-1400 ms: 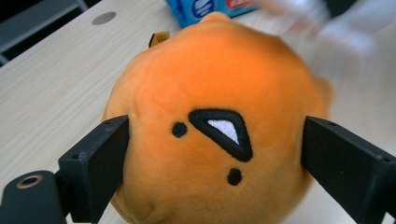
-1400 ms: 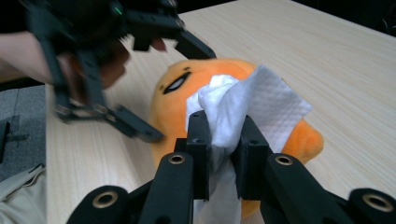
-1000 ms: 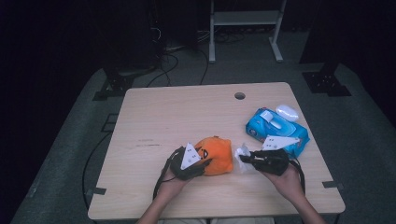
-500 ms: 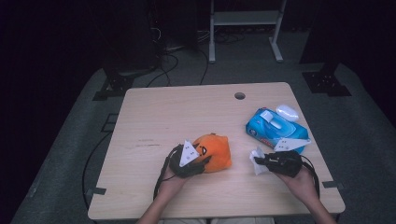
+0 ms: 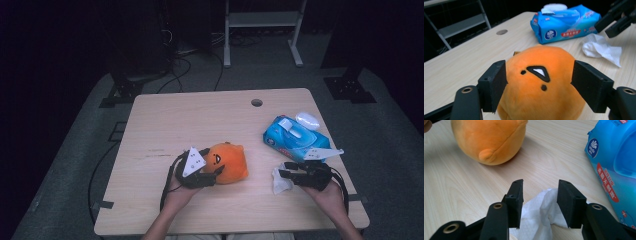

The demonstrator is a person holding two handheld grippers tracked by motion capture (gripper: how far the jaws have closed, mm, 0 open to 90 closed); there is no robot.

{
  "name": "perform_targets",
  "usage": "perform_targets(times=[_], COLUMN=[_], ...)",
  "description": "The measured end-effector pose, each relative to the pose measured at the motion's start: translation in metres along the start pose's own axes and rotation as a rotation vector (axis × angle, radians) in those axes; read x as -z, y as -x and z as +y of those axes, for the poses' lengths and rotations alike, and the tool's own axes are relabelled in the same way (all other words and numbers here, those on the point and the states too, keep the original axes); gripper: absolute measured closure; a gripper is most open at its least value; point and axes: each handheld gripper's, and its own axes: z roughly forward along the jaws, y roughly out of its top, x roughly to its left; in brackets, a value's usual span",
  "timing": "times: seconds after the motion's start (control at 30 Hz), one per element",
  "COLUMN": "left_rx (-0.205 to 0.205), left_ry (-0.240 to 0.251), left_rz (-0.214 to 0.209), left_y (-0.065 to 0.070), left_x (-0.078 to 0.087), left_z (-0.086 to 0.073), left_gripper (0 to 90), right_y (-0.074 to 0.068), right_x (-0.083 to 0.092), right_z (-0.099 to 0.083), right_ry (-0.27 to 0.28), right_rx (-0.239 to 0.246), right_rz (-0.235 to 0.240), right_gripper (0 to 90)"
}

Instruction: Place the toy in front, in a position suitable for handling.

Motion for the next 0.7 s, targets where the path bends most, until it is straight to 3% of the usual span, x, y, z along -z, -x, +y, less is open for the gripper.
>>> perform_targets(times=[0.2, 0.7], left_rx=[0.043, 0.078], left_ry=[0.015, -0.015], left_rz=[0.017, 0.039], left_y=[-0.009, -0.016], left_x=[0.013, 0.032], left_z=[0.000, -0.008], left_gripper=[21.0, 15.0], right_y=[-0.005, -0.007], right_x=[0.001, 0.000], right_z=[0.003, 0.011], right_ry=[0.020, 0.047], right_rx=[0.021, 0.034], right_rz=[0.017, 0.035], right_gripper=[51.5, 48.2])
